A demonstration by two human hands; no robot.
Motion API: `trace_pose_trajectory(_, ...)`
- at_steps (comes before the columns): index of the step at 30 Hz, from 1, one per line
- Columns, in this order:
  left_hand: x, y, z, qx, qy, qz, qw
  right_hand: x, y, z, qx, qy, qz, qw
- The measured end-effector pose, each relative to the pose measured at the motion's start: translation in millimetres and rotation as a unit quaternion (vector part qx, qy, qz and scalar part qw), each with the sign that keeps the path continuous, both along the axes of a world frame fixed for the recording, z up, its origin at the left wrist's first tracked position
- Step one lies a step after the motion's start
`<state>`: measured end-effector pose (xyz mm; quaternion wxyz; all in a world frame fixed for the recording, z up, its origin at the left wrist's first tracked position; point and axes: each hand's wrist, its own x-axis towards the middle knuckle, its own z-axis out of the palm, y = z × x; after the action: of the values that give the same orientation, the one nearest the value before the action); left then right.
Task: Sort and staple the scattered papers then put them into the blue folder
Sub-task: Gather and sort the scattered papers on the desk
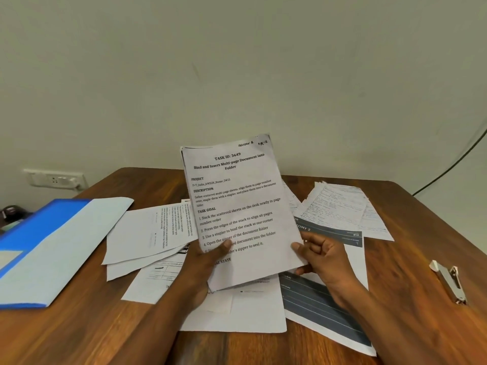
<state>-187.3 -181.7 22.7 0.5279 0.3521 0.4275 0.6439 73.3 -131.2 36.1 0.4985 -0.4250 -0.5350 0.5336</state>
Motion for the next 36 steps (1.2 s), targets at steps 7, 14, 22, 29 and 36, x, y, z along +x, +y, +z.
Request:
trace_pose_trajectory(7, 6.8, -6.9, 2.5, -0.022, 0.04, -0.092, 0.995, -6.5, -4.4, 1.5, -0.002, 0.012, 0.025, 1.0)
trace_pose_trajectory(14, 11.5, -8.9, 2.1, -0.024, 0.037, -0.13, 0.991, -1.5, 3.1, 5.9, -0.036, 0.029, 0.056, 0.997)
trace_pose_trajectory(22, 6.4, -7.8, 11.6, -0.008, 0.023, -0.054, 0.998, 0.7, 46.0, 19.9, -0.01, 0.046, 0.018, 0.999)
trace_pose_trajectory(29, 1.3, -7.7, 12.8, 0.002, 0.043, -0.01, 0.999, 0.4, 60.1, -3.1, -0.055, 0.097, 0.012, 0.994)
trace_pose_trajectory(36, 10.8, -8.8, 8.9, 0.029, 0.138, 0.04, 0.989, 3.1, 62.1, -10.0, -0.048, 0.086, 0.016, 0.995)
